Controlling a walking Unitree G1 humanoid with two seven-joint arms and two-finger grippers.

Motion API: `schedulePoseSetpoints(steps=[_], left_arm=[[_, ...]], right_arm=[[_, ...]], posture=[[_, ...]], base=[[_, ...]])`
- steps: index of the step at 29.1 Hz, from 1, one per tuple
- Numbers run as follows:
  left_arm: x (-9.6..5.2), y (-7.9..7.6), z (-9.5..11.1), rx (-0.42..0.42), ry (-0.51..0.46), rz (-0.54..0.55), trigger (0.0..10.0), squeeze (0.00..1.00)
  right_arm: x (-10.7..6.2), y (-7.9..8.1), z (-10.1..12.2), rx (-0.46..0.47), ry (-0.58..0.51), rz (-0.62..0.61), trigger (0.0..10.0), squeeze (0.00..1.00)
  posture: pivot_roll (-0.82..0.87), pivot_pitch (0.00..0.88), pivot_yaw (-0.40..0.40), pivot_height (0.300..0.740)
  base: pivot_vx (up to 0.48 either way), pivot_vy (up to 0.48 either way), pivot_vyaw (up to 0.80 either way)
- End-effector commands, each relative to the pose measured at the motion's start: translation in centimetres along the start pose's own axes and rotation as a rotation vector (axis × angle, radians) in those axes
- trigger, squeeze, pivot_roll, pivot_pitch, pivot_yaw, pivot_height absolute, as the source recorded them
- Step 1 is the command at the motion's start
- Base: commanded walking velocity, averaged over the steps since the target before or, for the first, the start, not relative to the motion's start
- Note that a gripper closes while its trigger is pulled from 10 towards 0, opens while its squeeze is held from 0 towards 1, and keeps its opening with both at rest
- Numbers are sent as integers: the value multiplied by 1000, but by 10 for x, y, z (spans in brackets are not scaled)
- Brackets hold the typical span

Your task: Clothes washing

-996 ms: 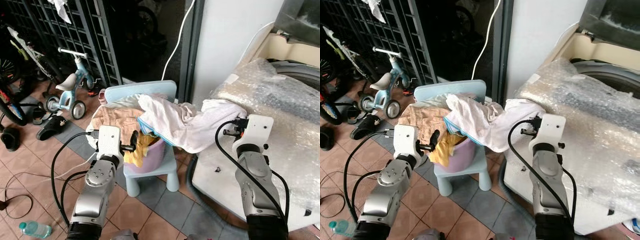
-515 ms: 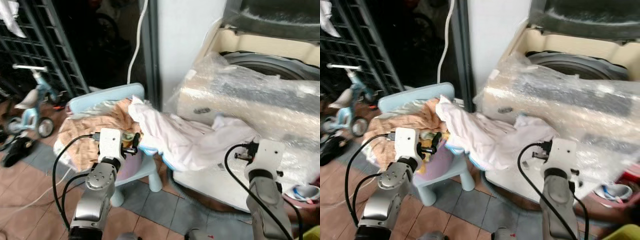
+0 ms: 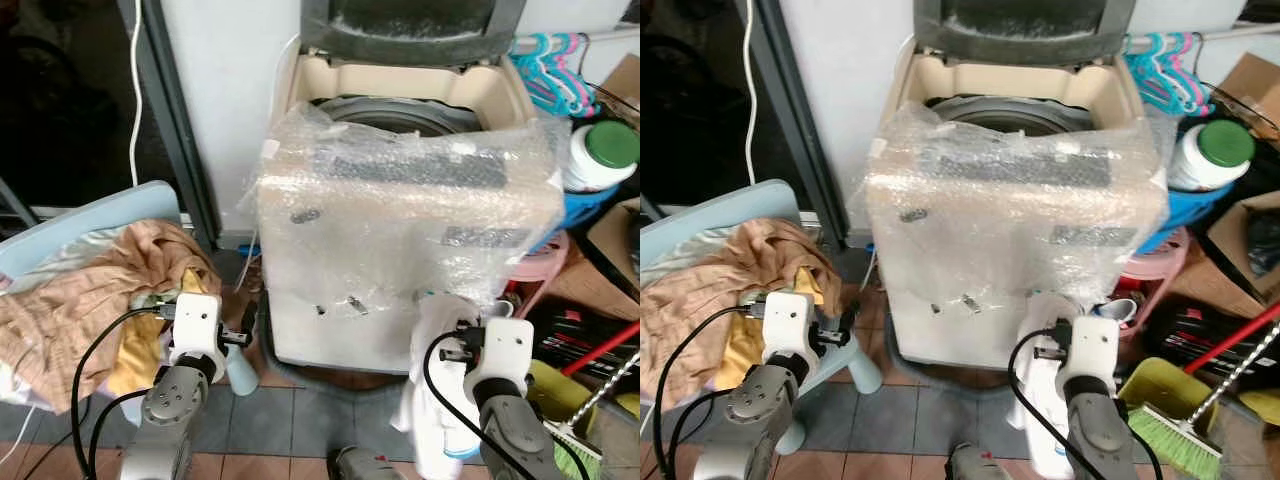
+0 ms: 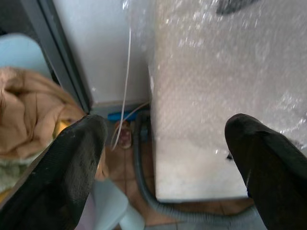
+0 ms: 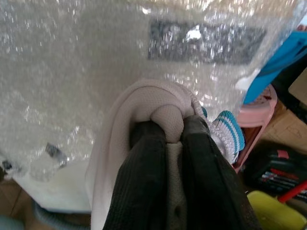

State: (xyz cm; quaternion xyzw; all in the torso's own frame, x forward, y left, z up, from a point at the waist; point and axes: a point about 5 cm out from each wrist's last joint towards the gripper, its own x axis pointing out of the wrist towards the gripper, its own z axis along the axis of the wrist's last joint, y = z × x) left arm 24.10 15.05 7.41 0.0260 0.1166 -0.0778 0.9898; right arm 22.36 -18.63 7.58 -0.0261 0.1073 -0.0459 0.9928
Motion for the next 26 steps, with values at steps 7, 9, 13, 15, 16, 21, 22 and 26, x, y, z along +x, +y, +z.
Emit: schedulePoseSetpoints(steps=[7,9,13,15,16,21,22,26], left_arm=[[12,-3,17,-53,-71,6,10000,0],[12,-7,17,-30,-82,-27,10000,0],[16,-8,17,-19,-72,-48,10000,0],[18,-8,16,-14,-62,-58,10000,0],[19,-8,15,-9,-54,-64,10000,0],[16,-7,13,0,-39,-82,10000,0],[14,-6,12,2,-34,-80,10000,0],[6,-4,3,-10,0,-62,10000,0]], right_arm=[[20,-13,35,37,-126,-49,10000,0],[20,-15,37,-7,-148,-38,10000,0],[21,-19,31,43,-123,-91,10000,0],[19,-15,31,44,-126,-84,10000,0],[18,-13,30,48,-122,-80,10000,0],[13,-8,25,46,-107,-61,10000,0],[12,-8,24,51,-101,-63,10000,0],[9,-9,17,64,-84,-70,10000,0]], posture=[[-97,0,5,740],[-91,0,29,740],[-103,0,50,740],[-104,0,59,740],[-104,0,60,740],[-94,0,63,740],[-88,0,63,740],[-81,0,65,740]], base=[[0,0,-800],[0,-339,-800],[0,-434,-800],[0,-407,-800],[0,-382,-800],[0,-227,-699],[0,0,-531],[0,0,-241]])
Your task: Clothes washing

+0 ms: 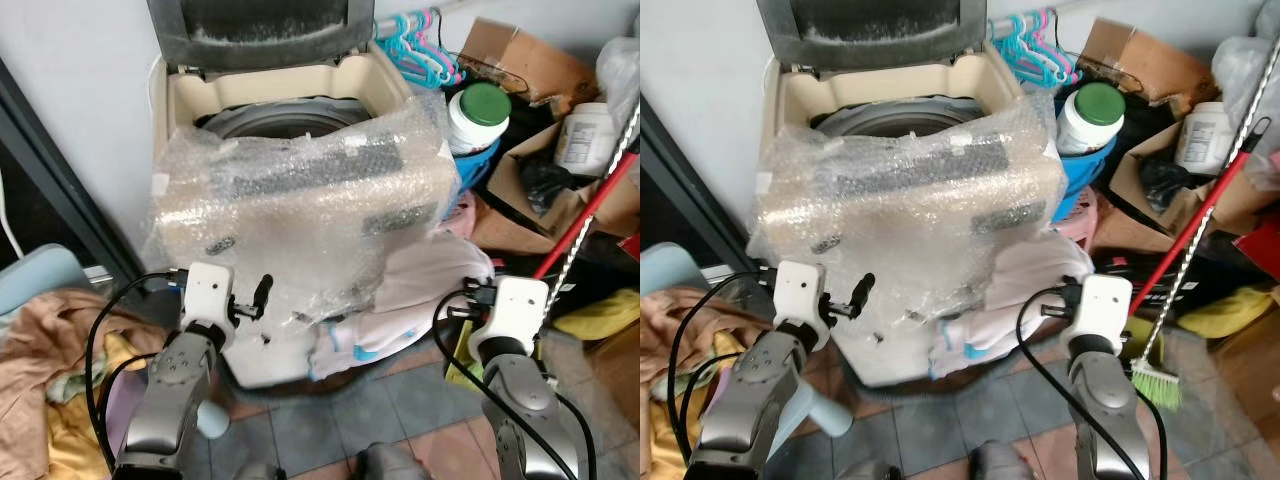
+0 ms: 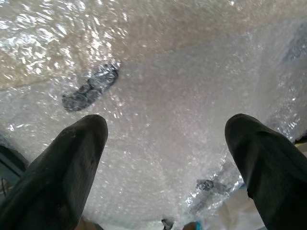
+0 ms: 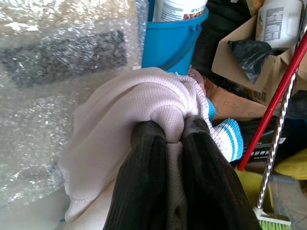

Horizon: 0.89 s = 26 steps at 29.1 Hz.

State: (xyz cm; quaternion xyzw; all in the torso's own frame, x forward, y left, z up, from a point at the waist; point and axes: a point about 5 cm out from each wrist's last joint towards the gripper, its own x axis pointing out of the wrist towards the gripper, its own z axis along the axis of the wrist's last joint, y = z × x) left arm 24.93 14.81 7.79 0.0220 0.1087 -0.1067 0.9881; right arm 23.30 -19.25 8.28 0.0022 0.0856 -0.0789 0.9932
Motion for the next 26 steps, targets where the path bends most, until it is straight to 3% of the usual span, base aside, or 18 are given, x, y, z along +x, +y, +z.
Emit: schedulePoseSetpoints(steps=[1,10,18,26], left_arm=[[-3,-2,-5,-9,22,-2,10000,0],[0,1,-1,-10,2,28,10000,0],[-2,3,-4,-6,21,44,10000,0],[-6,9,-5,4,33,108,10000,0]], right_arm=[[1,-3,6,5,-40,-9,10000,0],[8,16,19,-44,-107,119,10000,0],[8,22,20,-15,-108,152,10000,0],[5,32,25,-10,-135,217,10000,0]], posture=[[-78,0,66,740],[-65,0,53,740],[-68,1,61,740],[-72,11,66,740]], base=[[0,0,0],[0,-88,78],[0,-290,292],[0,0,0]])
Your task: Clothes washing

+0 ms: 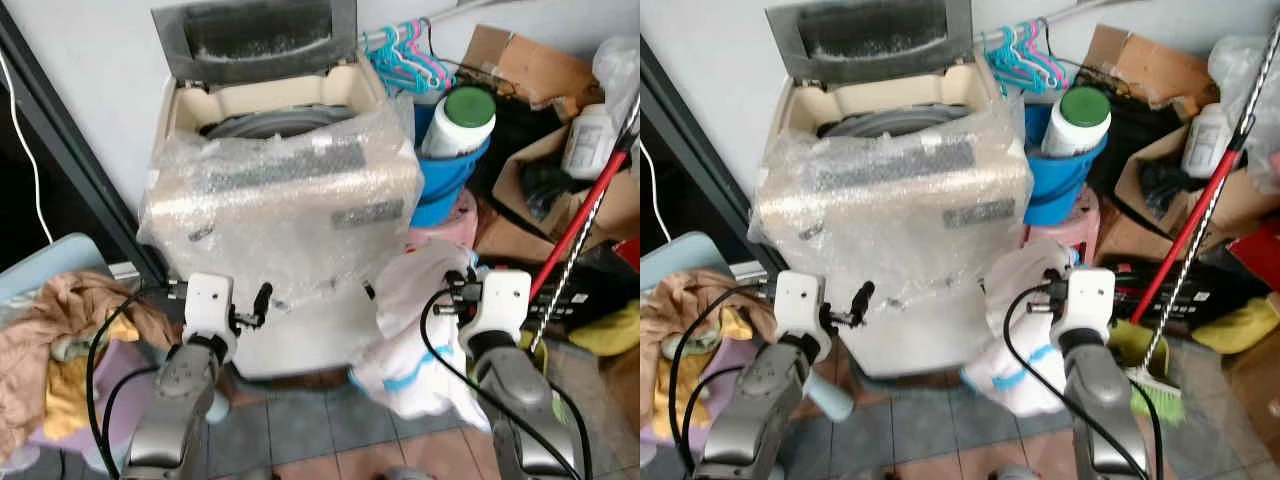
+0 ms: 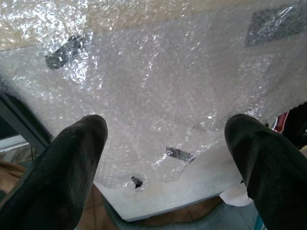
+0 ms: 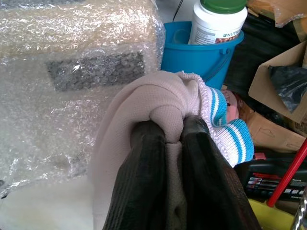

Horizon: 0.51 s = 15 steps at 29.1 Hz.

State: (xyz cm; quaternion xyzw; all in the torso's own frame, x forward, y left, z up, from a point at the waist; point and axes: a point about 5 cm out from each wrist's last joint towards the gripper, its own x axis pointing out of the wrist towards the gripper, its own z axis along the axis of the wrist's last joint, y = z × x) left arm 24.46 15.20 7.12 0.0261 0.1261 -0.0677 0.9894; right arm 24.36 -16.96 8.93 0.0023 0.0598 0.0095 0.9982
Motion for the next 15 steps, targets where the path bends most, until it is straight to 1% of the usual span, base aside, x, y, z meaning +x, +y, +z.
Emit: schedulePoseSetpoints(steps=[1,5,9,15], left_arm=[[-2,8,2,8,-3,43,10000,0],[-5,11,0,6,5,65,10000,0],[-7,16,0,17,8,118,10000,0],[-13,19,-5,11,25,123,10000,0]], right_arm=[[1,8,18,-3,-82,44,10000,0],[-1,9,16,0,-78,52,10000,0],[-1,9,17,10,-76,57,10000,0],[-2,9,18,24,-81,60,10000,0]], posture=[[-72,12,64,740],[-70,12,61,740],[-67,12,59,740],[-70,10,59,740]], base=[[0,0,0],[0,0,0],[0,0,0],[0,0,0]])
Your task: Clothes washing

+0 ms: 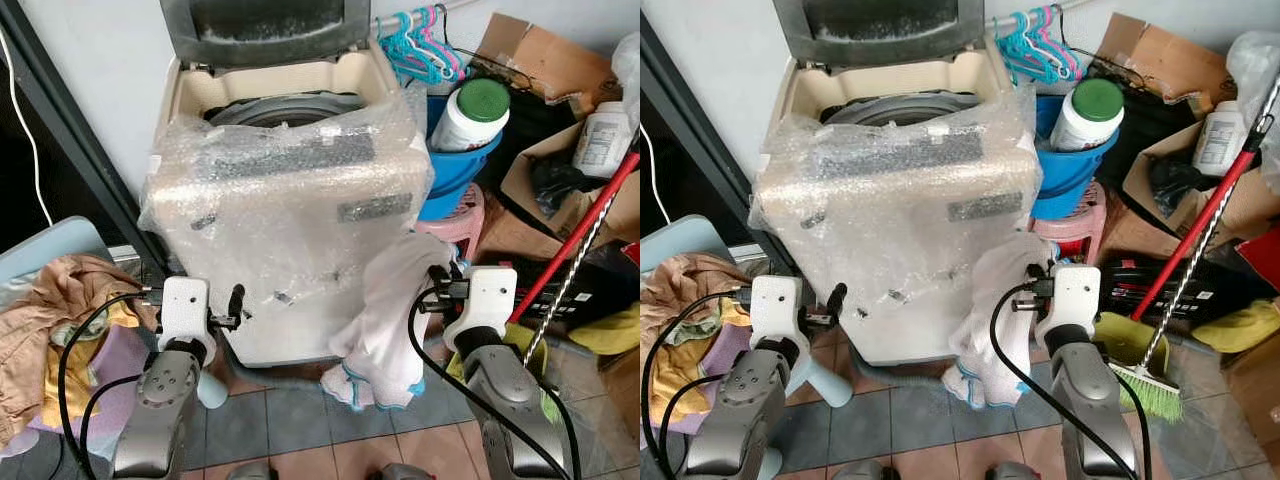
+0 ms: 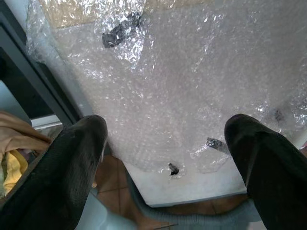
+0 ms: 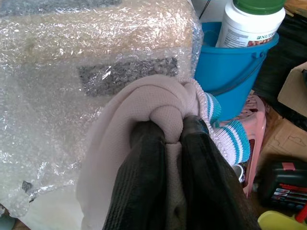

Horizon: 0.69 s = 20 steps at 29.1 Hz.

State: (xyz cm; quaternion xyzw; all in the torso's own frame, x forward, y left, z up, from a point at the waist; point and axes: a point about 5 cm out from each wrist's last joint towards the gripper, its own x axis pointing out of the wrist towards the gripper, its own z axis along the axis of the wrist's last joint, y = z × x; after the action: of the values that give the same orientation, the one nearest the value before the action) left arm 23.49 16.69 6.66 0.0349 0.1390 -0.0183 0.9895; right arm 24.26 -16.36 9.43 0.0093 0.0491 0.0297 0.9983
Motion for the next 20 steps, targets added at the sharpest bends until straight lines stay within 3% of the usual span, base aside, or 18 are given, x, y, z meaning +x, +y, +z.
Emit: schedulePoseSetpoints(steps=[1,5,16,20], left_arm=[[-3,6,2,3,1,21,10000,0],[-5,7,-1,-1,6,18,10000,0],[-7,6,-3,-4,13,7,10000,0],[-8,7,-4,-23,22,14,10000,0]], right_arm=[[0,3,14,2,-66,18,10000,0],[-2,5,17,-98,-96,51,10000,0],[-1,2,17,-67,-93,32,10000,0],[-1,-2,16,-33,-88,-12,10000,0]], posture=[[-70,10,57,740],[-71,8,54,740],[-71,4,49,740],[-70,1,50,740]], base=[[0,0,0],[0,0,397],[0,0,788],[0,0,0]])
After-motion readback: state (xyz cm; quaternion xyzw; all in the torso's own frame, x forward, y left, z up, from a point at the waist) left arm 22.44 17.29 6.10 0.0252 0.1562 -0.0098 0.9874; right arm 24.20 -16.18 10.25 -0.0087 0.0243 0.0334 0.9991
